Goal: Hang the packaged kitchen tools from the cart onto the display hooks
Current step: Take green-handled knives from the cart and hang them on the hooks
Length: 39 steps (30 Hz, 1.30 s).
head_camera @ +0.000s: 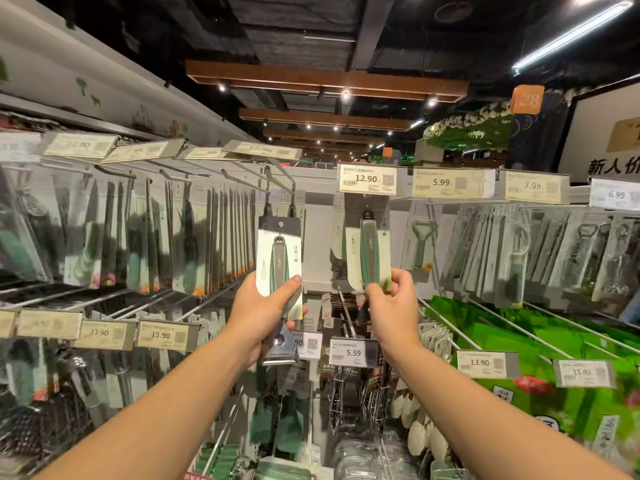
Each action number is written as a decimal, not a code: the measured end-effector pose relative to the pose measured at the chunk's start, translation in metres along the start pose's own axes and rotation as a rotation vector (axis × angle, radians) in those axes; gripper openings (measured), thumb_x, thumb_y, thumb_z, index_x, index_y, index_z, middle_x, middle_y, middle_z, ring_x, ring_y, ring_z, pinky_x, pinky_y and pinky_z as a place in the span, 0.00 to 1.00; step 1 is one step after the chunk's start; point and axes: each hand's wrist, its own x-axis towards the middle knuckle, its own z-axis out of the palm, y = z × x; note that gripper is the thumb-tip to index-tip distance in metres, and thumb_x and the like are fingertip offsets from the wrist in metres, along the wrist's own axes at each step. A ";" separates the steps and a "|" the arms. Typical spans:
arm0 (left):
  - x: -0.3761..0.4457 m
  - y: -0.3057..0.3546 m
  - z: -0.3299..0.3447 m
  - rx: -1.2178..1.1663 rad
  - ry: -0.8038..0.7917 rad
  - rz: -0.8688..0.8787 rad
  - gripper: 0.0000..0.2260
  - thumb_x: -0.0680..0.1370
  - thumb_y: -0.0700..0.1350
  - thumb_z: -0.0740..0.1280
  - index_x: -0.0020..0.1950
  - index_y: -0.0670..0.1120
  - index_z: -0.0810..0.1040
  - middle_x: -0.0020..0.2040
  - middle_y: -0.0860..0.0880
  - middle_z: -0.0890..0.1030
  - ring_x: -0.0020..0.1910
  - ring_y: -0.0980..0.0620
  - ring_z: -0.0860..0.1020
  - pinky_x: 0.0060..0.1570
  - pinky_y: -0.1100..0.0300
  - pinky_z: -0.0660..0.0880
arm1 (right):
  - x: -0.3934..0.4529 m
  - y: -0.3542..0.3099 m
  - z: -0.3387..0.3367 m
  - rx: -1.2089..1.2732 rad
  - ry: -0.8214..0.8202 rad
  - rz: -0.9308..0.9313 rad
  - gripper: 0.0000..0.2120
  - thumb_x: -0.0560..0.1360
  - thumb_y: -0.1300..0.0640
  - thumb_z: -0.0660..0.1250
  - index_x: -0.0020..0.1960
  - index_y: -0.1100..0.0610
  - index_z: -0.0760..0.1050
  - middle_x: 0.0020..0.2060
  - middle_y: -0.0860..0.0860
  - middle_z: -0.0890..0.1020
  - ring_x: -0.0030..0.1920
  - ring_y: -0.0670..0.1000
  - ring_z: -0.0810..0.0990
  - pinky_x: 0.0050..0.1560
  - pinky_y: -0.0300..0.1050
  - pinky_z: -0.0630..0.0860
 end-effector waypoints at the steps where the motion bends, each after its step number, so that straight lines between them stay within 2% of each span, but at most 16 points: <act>1: 0.000 0.000 0.001 -0.004 -0.005 -0.001 0.21 0.80 0.46 0.75 0.71 0.47 0.73 0.57 0.40 0.86 0.41 0.46 0.88 0.25 0.61 0.78 | 0.002 0.003 0.000 -0.013 0.005 0.005 0.12 0.79 0.64 0.66 0.60 0.52 0.72 0.46 0.54 0.83 0.38 0.51 0.79 0.42 0.57 0.81; 4: 0.003 0.000 0.003 -0.013 -0.020 -0.005 0.20 0.79 0.46 0.75 0.69 0.48 0.74 0.57 0.41 0.86 0.43 0.45 0.89 0.26 0.60 0.79 | 0.006 0.010 0.000 -0.024 0.015 0.021 0.18 0.79 0.62 0.67 0.67 0.51 0.72 0.46 0.51 0.84 0.36 0.51 0.80 0.37 0.50 0.80; 7: 0.005 0.001 0.006 -0.017 -0.036 -0.005 0.19 0.79 0.47 0.75 0.67 0.48 0.74 0.59 0.42 0.85 0.45 0.44 0.89 0.30 0.57 0.79 | 0.015 0.016 0.001 -0.060 0.039 0.002 0.23 0.78 0.61 0.70 0.67 0.47 0.67 0.54 0.49 0.80 0.40 0.51 0.83 0.38 0.49 0.81; 9: 0.008 0.001 0.008 -0.020 -0.042 -0.012 0.19 0.79 0.47 0.75 0.67 0.49 0.74 0.59 0.42 0.85 0.46 0.43 0.89 0.30 0.56 0.79 | 0.024 0.017 0.004 -0.066 0.058 0.007 0.18 0.76 0.60 0.72 0.60 0.46 0.69 0.56 0.49 0.78 0.46 0.54 0.84 0.45 0.53 0.83; 12: 0.014 0.000 0.012 -0.032 -0.038 -0.018 0.24 0.78 0.48 0.76 0.71 0.47 0.72 0.63 0.40 0.83 0.46 0.43 0.89 0.28 0.57 0.80 | 0.039 0.020 0.010 -0.097 0.069 0.010 0.12 0.75 0.58 0.75 0.51 0.46 0.74 0.52 0.48 0.81 0.52 0.54 0.83 0.56 0.57 0.82; 17: 0.024 0.001 0.020 -0.012 -0.041 -0.001 0.26 0.77 0.51 0.78 0.71 0.47 0.73 0.64 0.42 0.83 0.47 0.42 0.89 0.27 0.59 0.79 | 0.068 0.025 0.018 -0.027 0.027 0.144 0.11 0.74 0.60 0.76 0.52 0.51 0.76 0.48 0.54 0.85 0.47 0.55 0.85 0.53 0.55 0.84; 20: 0.030 0.001 0.022 0.025 -0.051 0.005 0.41 0.65 0.60 0.81 0.74 0.50 0.71 0.68 0.40 0.80 0.48 0.40 0.88 0.29 0.58 0.79 | 0.089 0.035 0.021 0.008 0.024 0.224 0.10 0.75 0.63 0.75 0.53 0.54 0.80 0.47 0.55 0.86 0.47 0.55 0.85 0.53 0.51 0.83; 21: 0.032 0.001 0.023 0.022 -0.056 0.004 0.42 0.64 0.60 0.81 0.74 0.50 0.71 0.69 0.40 0.79 0.48 0.40 0.88 0.29 0.57 0.78 | 0.096 0.038 0.022 0.036 0.027 0.246 0.09 0.75 0.64 0.74 0.53 0.54 0.81 0.48 0.56 0.86 0.48 0.56 0.86 0.53 0.51 0.83; 25: 0.042 0.003 0.021 0.002 -0.075 -0.033 0.29 0.75 0.50 0.78 0.71 0.47 0.71 0.61 0.39 0.84 0.47 0.38 0.88 0.29 0.56 0.76 | 0.119 0.048 0.026 0.061 0.013 0.287 0.11 0.80 0.66 0.67 0.58 0.55 0.82 0.52 0.55 0.85 0.45 0.53 0.84 0.43 0.41 0.81; 26: 0.044 0.003 0.020 0.006 -0.072 -0.046 0.25 0.78 0.47 0.77 0.70 0.46 0.71 0.58 0.39 0.85 0.47 0.38 0.88 0.29 0.57 0.76 | 0.124 0.050 0.027 0.043 -0.008 0.306 0.11 0.81 0.65 0.65 0.59 0.55 0.82 0.53 0.55 0.84 0.46 0.54 0.84 0.44 0.42 0.81; 29: 0.048 0.006 0.019 0.002 -0.055 -0.075 0.20 0.80 0.43 0.74 0.68 0.44 0.72 0.56 0.38 0.86 0.45 0.38 0.88 0.24 0.59 0.76 | 0.139 0.057 0.026 0.101 -0.090 0.410 0.12 0.81 0.65 0.65 0.61 0.57 0.83 0.57 0.61 0.84 0.53 0.61 0.85 0.60 0.55 0.81; 30: 0.050 0.006 0.019 -0.004 -0.051 -0.079 0.19 0.80 0.43 0.74 0.68 0.44 0.72 0.56 0.38 0.86 0.43 0.39 0.88 0.23 0.59 0.75 | 0.143 0.058 0.025 0.137 -0.112 0.441 0.11 0.80 0.64 0.66 0.60 0.59 0.82 0.57 0.63 0.84 0.52 0.60 0.84 0.60 0.56 0.81; 32: 0.054 0.006 0.018 -0.012 -0.041 -0.084 0.16 0.80 0.42 0.73 0.66 0.43 0.73 0.55 0.38 0.87 0.42 0.40 0.88 0.22 0.60 0.74 | 0.147 0.060 0.023 0.135 -0.152 0.465 0.09 0.79 0.60 0.69 0.57 0.59 0.83 0.54 0.62 0.85 0.45 0.55 0.82 0.47 0.47 0.80; 34: 0.057 0.006 0.020 -0.021 -0.026 -0.084 0.16 0.80 0.42 0.73 0.66 0.43 0.74 0.54 0.38 0.87 0.43 0.39 0.88 0.21 0.60 0.74 | 0.147 0.060 0.019 0.081 -0.147 0.447 0.06 0.78 0.58 0.70 0.51 0.56 0.85 0.48 0.56 0.85 0.38 0.49 0.77 0.38 0.42 0.71; 36: 0.059 0.006 0.022 -0.045 -0.021 -0.100 0.20 0.79 0.43 0.74 0.68 0.44 0.72 0.57 0.38 0.86 0.44 0.39 0.88 0.22 0.60 0.75 | 0.144 0.061 0.015 0.040 -0.094 0.369 0.05 0.78 0.62 0.70 0.49 0.55 0.83 0.45 0.52 0.83 0.40 0.48 0.76 0.42 0.41 0.73; 39: 0.063 0.005 0.026 -0.051 -0.017 -0.106 0.29 0.77 0.45 0.78 0.74 0.47 0.69 0.64 0.38 0.82 0.48 0.38 0.88 0.25 0.59 0.77 | 0.124 0.047 0.017 -0.027 -0.123 0.259 0.07 0.79 0.64 0.68 0.57 0.59 0.79 0.49 0.53 0.82 0.47 0.50 0.81 0.42 0.40 0.78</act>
